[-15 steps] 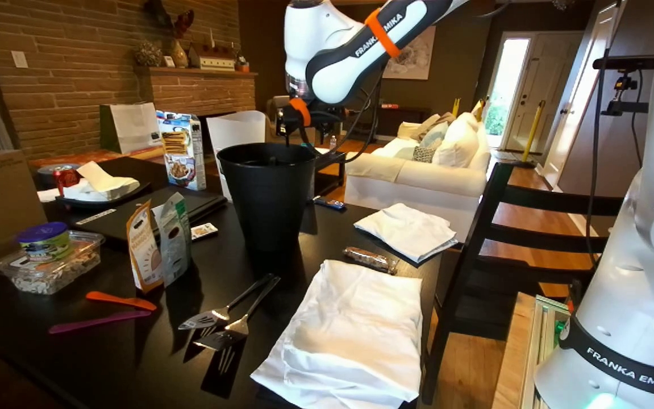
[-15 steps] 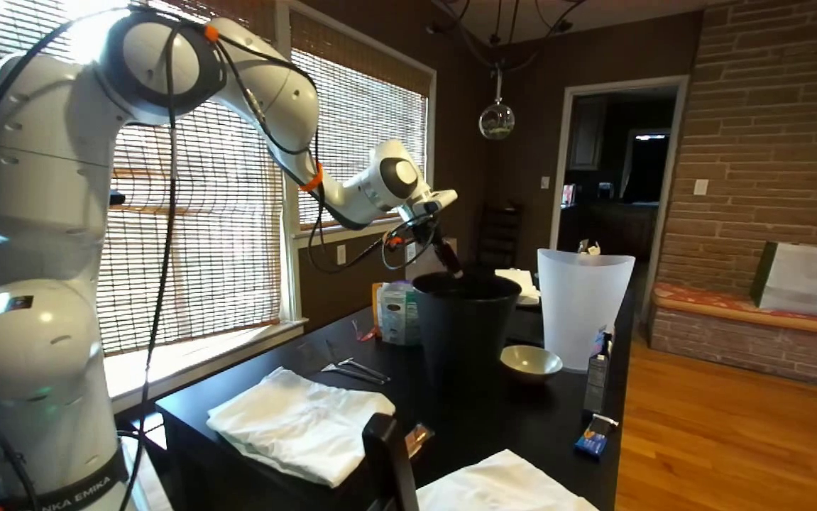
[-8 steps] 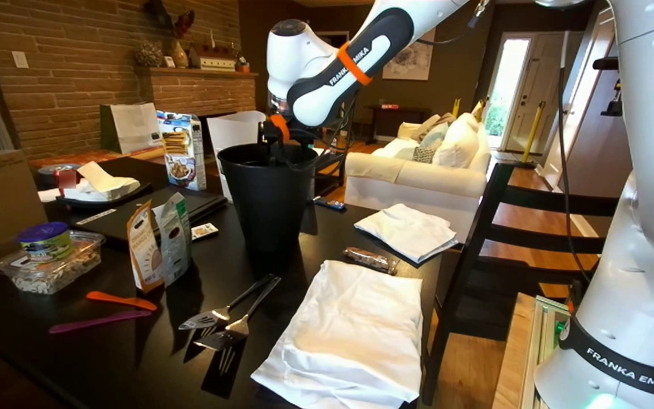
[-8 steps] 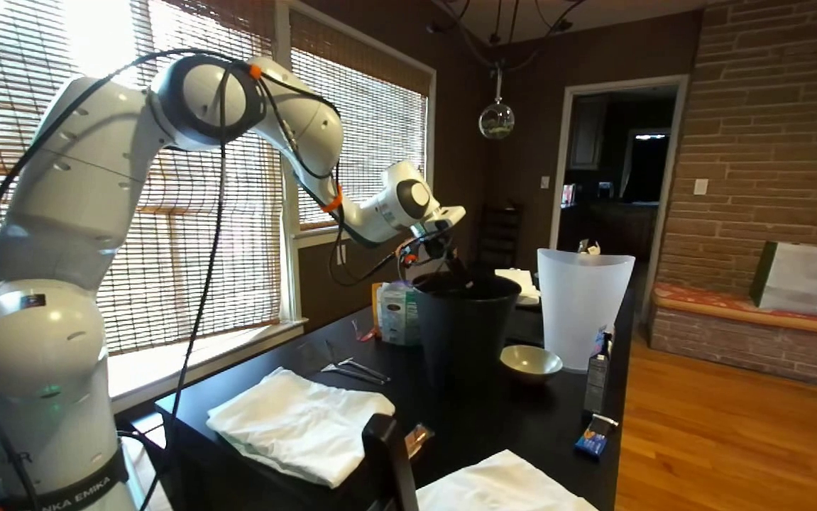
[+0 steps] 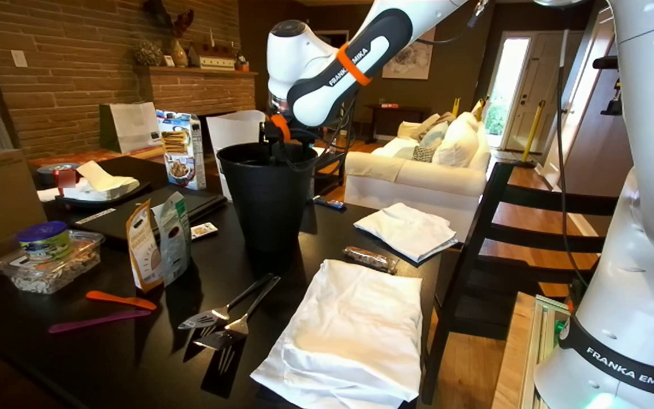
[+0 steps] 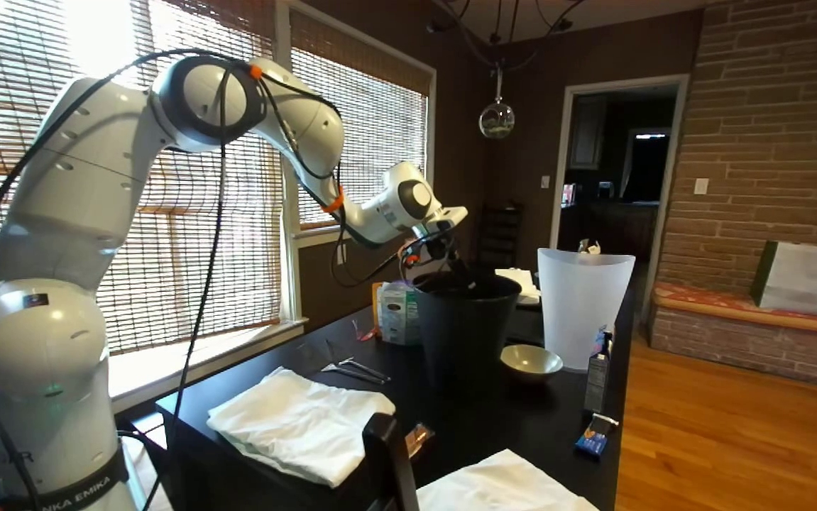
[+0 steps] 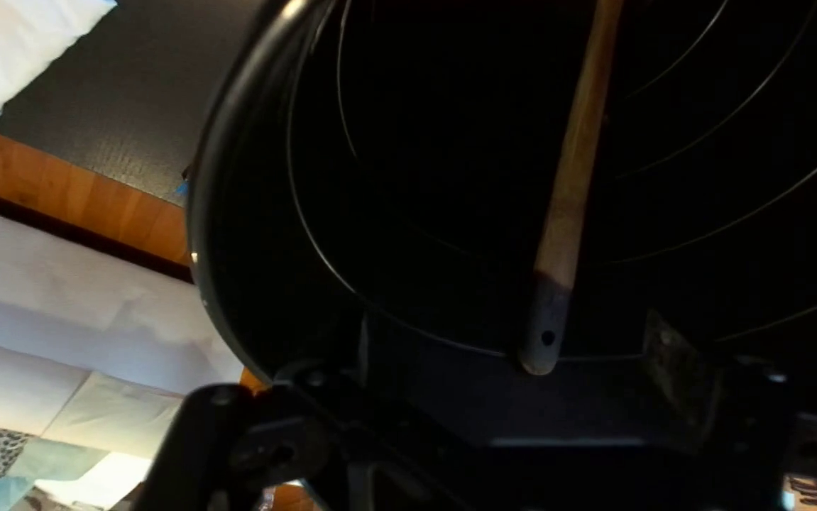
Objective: Pick up the wooden spoon from the black bucket and place it on the table
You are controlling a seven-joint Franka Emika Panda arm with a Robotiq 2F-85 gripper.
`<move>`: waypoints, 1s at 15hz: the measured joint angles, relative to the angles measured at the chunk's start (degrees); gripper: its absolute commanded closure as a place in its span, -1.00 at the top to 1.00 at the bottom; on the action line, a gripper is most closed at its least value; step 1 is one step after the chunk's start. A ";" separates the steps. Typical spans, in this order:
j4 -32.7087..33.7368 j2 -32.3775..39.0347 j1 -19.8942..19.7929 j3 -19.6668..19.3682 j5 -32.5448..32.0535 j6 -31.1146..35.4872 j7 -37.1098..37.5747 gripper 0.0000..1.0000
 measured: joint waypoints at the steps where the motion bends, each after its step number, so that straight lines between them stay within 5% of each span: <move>1: 0.55 0.47 0.19 -0.36 0.14 -0.37 0.09 1.00; 15: 18.94 16.80 3.79 -4.42 4.38 -3.51 0.08 1.00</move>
